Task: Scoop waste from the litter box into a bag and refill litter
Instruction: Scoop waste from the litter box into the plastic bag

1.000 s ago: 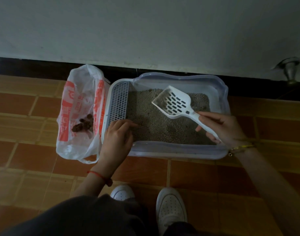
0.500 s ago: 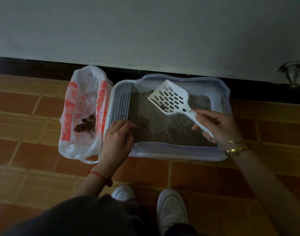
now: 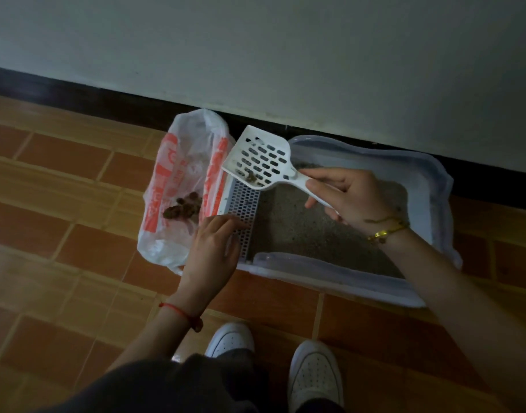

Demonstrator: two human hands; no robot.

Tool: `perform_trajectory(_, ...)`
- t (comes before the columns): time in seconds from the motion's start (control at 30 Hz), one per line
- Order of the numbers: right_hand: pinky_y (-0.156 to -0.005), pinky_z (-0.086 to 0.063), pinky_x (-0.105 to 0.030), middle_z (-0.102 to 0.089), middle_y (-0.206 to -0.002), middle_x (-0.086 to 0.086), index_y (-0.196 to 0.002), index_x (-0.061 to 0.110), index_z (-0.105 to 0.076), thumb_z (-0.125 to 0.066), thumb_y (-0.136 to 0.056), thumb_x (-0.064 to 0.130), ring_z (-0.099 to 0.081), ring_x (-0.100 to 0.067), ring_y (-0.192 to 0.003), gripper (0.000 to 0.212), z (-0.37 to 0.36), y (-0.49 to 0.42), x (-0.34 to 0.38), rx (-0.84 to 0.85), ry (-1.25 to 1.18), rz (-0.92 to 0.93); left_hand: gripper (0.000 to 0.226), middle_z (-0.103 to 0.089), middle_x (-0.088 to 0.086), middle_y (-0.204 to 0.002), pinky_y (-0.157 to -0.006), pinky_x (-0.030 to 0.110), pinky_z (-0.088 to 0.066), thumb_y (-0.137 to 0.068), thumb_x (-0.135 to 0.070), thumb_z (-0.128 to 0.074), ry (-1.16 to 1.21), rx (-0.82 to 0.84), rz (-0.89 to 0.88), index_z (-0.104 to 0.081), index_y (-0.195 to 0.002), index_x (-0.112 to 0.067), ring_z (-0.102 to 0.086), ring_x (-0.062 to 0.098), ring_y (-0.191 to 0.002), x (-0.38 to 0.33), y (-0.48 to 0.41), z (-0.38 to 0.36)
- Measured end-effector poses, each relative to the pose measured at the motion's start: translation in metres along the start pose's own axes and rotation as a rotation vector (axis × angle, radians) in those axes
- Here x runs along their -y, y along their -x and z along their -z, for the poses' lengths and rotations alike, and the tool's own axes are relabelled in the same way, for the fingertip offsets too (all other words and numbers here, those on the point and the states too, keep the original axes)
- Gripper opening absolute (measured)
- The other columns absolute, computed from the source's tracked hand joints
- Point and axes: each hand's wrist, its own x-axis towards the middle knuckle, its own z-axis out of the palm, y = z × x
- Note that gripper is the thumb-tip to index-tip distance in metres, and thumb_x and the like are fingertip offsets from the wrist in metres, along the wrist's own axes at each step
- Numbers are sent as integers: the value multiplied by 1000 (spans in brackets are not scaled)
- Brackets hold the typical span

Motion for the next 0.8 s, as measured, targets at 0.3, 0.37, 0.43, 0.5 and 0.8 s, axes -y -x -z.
perform_trajectory(0.3, -65, -44, -1, -73, -100, 3, -120, 19, -65, -62, -89, 27, -58, 12, -74, 32, -66, -55, 16, 81, 379, 306, 25, -60, -3, -120, -90, 44, -48, -96, -19, -49, 23, -35, 120, -64, -116, -21, -55, 17, -111, 19, 19, 11)
perform_trajectory(0.37, -63, -40, 0, -71, -108, 1, -124, 20, -62, -59, -91, 28, -55, 8, -81, 34, -76, -62, 22, 105, 483, 418, 25, -59, -3, -122, -91, 44, -48, -95, -15, -53, 26, -37, 146, -64, -116, -22, -54, 16, -113, 20, 22, 13)
perform_trajectory(0.43, -59, -42, -10, -73, -97, -5, -127, 19, -60, -56, -93, 30, -62, -6, -75, 36, -84, -66, 26, 139, 698, 588, 27, -59, -3, -124, -94, 44, -48, -94, -15, -54, 23, -35, 168, -64, -118, -22, -52, 15, -116, 22, 25, 13)
perform_trajectory(0.5, -49, -41, -21, -69, -79, -8, -127, 15, -59, -55, -92, 29, -62, -17, -60, 38, -90, -70, 26, 167, 951, 792, 28, -59, -3, -125, -95, 44, -48, -94, -17, -53, 19, -34, 186, -63, -119, -24, -51, 15, -119, 24, 26, 14)
perform_trajectory(0.8, -45, -40, -21, -65, -73, -10, -129, 10, -57, -69, -86, 16, -59, -20, -52, 45, -87, -74, 23, 129, 1138, 973, 25, -60, -2, -123, -93, 44, -48, -94, -15, -53, 10, -36, 173, -65, -116, -21, -53, 15, -116, 22, 23, 14)
